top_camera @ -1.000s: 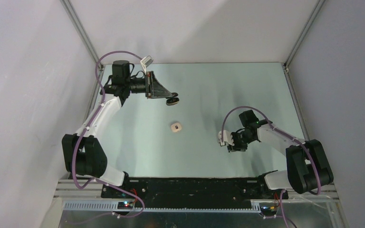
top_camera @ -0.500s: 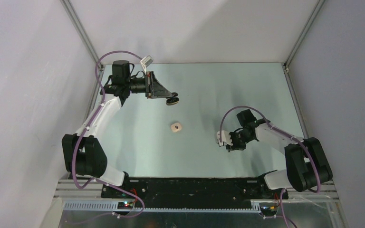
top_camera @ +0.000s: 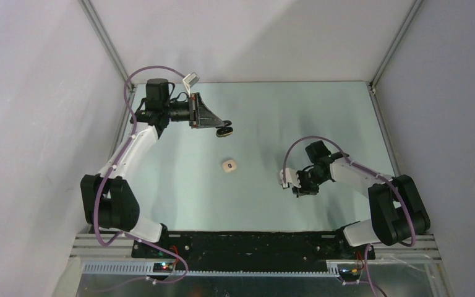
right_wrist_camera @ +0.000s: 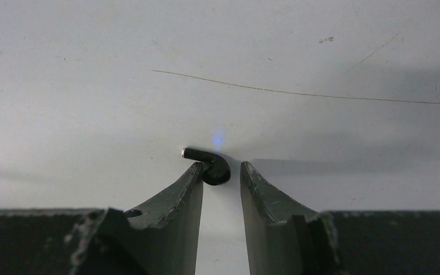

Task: Insert the wireless bluetooth earbuds into the charging case
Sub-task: Pick up the earbud from the center of the board.

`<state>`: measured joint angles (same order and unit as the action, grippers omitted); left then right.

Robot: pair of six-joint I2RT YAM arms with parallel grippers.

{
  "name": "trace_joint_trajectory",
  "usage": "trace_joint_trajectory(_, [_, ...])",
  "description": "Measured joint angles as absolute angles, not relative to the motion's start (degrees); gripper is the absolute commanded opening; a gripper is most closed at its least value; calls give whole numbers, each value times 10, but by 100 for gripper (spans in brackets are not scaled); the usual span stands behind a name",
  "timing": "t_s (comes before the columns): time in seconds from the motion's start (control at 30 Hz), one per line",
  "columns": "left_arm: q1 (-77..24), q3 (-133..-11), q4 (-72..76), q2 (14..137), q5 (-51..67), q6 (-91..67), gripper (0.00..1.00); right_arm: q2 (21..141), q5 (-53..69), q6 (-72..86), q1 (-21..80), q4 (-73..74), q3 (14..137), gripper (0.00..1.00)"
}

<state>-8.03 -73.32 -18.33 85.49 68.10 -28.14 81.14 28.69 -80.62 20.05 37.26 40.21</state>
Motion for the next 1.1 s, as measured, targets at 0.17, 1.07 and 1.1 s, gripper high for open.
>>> trace_joint_trajectory(0.17, [-81, -733, -183, 855, 681, -280, 0, 811, 282, -786, 201, 371, 402, 34])
trace_joint_trajectory(1.07, [-87, -733, -183, 855, 680, -279, 0, 806, 264, -775, 212, 376, 405, 6])
trace_joint_trajectory(1.1, [-88, -733, -183, 855, 679, -279, 0, 803, 263, -769, 213, 374, 402, 3])
